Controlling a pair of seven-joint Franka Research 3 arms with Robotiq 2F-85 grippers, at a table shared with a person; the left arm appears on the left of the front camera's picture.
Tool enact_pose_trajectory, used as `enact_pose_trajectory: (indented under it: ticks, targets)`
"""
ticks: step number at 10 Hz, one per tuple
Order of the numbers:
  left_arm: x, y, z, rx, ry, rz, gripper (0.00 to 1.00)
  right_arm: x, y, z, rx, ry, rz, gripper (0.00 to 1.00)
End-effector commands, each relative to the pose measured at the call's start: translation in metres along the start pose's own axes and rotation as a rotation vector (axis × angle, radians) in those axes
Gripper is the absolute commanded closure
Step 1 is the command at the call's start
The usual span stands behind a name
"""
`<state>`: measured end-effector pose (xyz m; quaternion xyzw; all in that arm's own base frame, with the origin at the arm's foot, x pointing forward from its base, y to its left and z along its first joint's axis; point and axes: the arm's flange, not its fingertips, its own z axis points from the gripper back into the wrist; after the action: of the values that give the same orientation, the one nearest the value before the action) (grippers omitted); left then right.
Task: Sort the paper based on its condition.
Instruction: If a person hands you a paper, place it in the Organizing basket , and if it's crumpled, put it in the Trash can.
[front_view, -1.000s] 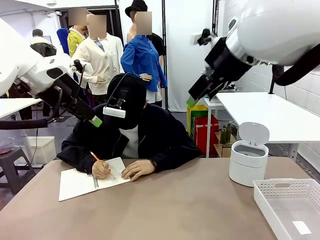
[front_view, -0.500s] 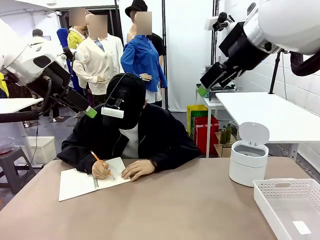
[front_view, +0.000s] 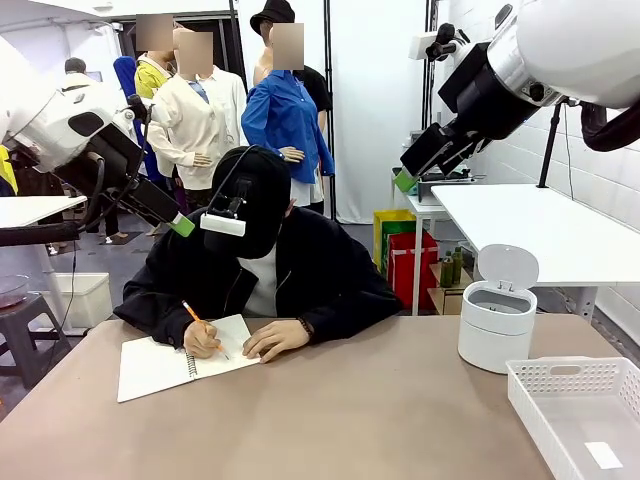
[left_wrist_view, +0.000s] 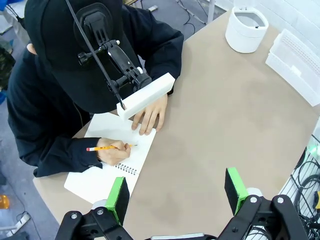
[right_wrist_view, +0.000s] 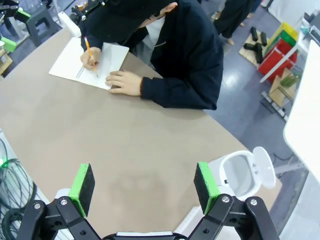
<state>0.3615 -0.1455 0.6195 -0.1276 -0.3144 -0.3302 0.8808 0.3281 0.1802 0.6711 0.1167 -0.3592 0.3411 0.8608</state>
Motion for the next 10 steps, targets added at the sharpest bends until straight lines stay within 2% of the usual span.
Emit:
enact_pose_trajectory:
  ticks: [1, 4, 7, 10]
  targets:
    - [0.005, -0.004, 0.01, 0.031, -0.005, -0.027, 0.0, 0.0, 0.0, -0.001, 0.015, -0.003, -0.007, 0.0]
    - [0.022, -0.015, 0.036, 0.004, -0.056, -0.068, 0.0, -0.004, -0.007, 0.001, -0.001, 0.026, -0.015, 0.0]
    - [0.024, -0.019, 0.038, -0.015, -0.053, -0.089, 0.0, -0.003, -0.017, 0.006, 0.021, -0.036, -0.011, 0.0]
    - [0.025, -0.024, 0.042, -0.063, -0.067, -0.097, 0.0, -0.001, -0.025, 0.005, 0.015, -0.03, -0.006, 0.0]
